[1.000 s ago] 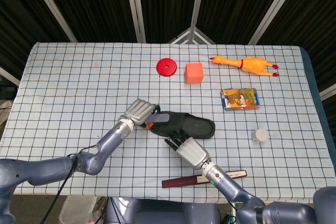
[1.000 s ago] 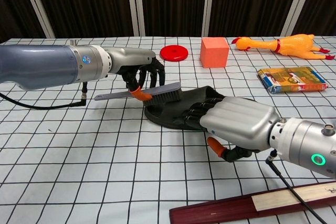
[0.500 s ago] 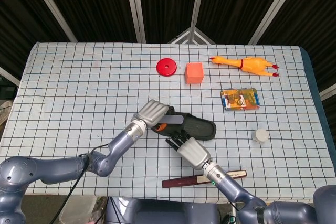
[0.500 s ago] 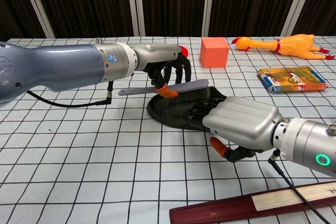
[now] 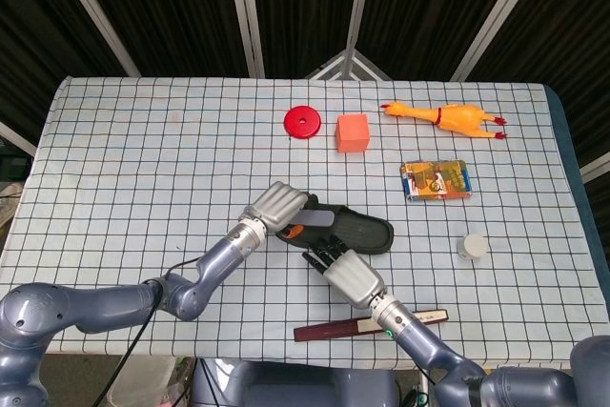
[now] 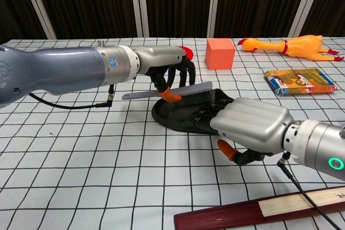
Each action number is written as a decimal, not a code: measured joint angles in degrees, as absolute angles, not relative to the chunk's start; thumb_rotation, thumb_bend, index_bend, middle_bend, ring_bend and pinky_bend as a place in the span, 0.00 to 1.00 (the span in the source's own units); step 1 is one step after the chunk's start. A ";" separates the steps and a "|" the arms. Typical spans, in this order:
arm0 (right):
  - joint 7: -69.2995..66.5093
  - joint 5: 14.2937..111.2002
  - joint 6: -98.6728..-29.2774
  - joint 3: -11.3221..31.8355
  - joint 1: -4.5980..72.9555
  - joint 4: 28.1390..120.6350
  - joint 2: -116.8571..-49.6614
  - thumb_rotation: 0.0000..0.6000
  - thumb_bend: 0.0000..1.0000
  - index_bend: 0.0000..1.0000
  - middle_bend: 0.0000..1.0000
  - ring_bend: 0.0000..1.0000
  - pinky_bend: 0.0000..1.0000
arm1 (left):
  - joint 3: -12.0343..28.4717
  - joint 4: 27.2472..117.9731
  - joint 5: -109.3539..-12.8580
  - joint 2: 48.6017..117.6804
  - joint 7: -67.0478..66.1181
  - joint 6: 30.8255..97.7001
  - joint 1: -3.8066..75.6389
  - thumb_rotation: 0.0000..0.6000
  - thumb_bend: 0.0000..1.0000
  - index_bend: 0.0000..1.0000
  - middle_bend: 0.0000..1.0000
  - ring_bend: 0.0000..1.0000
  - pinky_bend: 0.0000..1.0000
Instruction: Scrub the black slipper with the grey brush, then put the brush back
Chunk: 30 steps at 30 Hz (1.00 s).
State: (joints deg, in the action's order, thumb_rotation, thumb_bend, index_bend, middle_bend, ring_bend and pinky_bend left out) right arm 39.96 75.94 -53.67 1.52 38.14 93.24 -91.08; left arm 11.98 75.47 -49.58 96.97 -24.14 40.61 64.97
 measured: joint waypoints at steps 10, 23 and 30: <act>41.05 75.51 -54.12 0.96 38.39 94.06 -91.56 1.00 0.81 0.05 0.10 0.05 0.13 | 8.41 84.75 -38.18 90.44 -35.53 45.62 65.79 1.00 0.51 0.49 0.58 0.48 0.55; 42.39 75.98 -59.32 0.99 36.64 97.65 -88.82 1.00 0.81 0.00 0.07 0.02 0.09 | 7.76 91.23 -41.71 86.94 -33.93 50.51 64.75 1.00 0.51 0.49 0.58 0.47 0.55; 43.06 78.57 -69.36 1.59 32.78 100.31 -84.37 1.00 0.80 0.00 0.05 0.00 0.06 | 5.06 96.52 -51.52 82.31 -28.00 53.46 59.15 1.00 0.51 0.49 0.58 0.48 0.55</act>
